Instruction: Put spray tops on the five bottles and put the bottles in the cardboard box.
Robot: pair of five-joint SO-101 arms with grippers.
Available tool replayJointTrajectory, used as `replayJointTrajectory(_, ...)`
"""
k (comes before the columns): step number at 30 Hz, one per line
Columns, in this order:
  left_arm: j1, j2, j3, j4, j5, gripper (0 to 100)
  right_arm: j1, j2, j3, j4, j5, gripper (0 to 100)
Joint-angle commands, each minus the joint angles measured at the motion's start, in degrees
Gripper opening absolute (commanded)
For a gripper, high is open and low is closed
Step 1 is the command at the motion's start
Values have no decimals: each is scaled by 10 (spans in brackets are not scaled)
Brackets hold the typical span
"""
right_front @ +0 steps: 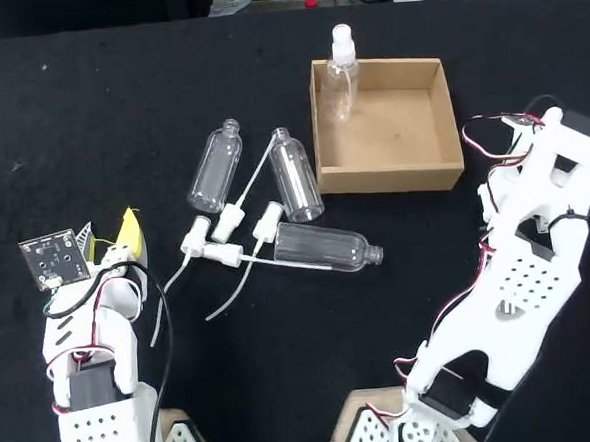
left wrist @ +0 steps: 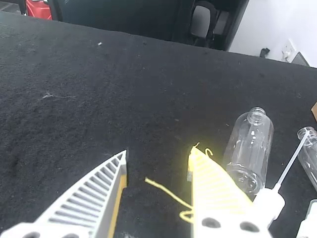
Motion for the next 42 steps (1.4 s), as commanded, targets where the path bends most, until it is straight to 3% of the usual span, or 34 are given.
replayJointTrajectory(1, 6, -8, 11, -1, -7, 195, -2, -41, 22, 22, -4, 293)
replayJointTrajectory(8, 6, -8, 11, 0, -7, 195, -13, -123, 93, 20, -4, 293)
replayJointTrajectory(38, 6, -8, 11, 1, -7, 195, -4, -66, 50, 18, -2, 289)
replayJointTrajectory(42, 6, -8, 11, 2, -7, 195, -4, -65, 51, 18, 15, 201)
